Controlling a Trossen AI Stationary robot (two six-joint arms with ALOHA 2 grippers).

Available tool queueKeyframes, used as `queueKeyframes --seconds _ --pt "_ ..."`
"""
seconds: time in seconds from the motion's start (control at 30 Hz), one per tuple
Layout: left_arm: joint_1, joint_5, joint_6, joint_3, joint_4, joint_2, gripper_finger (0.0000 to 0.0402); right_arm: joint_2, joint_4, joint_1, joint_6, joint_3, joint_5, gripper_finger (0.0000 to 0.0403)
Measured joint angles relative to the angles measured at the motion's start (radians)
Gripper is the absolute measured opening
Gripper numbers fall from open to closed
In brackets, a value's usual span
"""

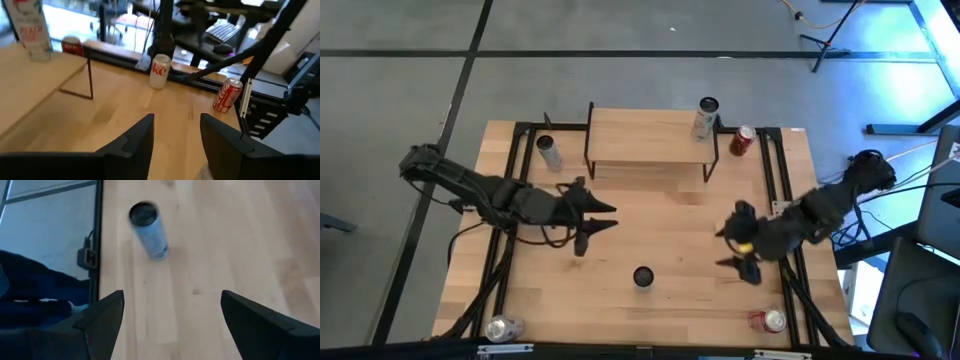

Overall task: Place canned beverage on shelf
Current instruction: Put the white-pink soda can on the shelf aligned with the other white-pink soda can

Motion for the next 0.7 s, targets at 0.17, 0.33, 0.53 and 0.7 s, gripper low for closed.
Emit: queueKeyframes --seconds 0.17,0.33,0.53,0.7 --pt "0.011 -0.003 -0.157 0.16 -0.258 0.031 0.0151 0.002 0.02 0.113 0.077 -0.065 0.062 0.0319" --pt "0.014 0.001 -0.156 0.232 -0.337 0.015 0.0151 0.002 0.025 0.157 0.132 -0.083 0.101 0.0319" --pt "0.05 -0.04 -0.063 0.241 -0.374 -0.03 0.0151 0.002 0.028 0.155 0.175 -0.083 0.148 0.0319" --pt "0.147 0.003 -0.145 0.241 -0.541 -0.068 0.0151 0.002 0.028 0.131 0.177 -0.083 0.234 0.0319"
